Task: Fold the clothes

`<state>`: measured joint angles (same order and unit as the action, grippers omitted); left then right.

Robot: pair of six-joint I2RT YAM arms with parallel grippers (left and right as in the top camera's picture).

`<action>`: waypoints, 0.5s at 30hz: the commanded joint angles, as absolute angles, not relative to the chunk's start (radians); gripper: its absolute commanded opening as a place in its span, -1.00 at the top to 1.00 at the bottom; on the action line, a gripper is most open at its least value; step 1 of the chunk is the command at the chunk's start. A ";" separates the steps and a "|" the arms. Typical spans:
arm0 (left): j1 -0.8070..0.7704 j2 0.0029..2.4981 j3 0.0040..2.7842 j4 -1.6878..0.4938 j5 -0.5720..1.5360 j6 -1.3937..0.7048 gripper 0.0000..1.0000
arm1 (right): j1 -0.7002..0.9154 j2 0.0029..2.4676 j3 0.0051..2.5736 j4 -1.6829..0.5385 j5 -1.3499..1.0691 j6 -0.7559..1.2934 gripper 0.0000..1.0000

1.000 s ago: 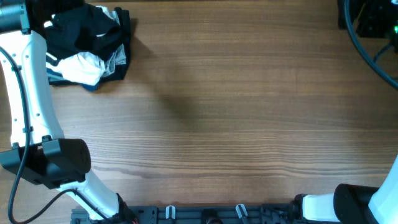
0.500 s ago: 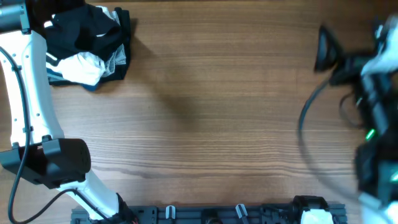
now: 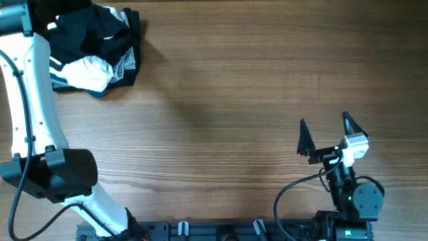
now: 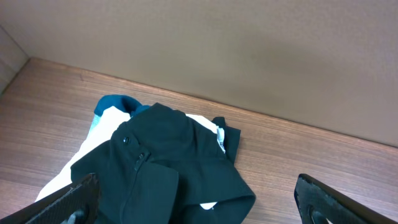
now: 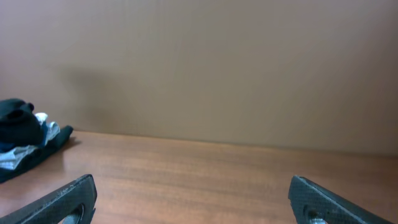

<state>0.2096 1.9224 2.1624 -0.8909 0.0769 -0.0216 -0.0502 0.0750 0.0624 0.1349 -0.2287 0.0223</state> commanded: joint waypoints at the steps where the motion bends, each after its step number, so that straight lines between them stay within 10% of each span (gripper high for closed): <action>1: 0.208 1.930 2.159 -0.888 0.081 -0.035 -0.99 | -0.047 0.002 0.004 0.087 -0.249 0.029 -0.99; 15: 0.208 1.930 2.159 -0.888 0.081 -0.035 -1.00 | -0.047 0.004 0.005 0.022 -0.270 0.029 -0.99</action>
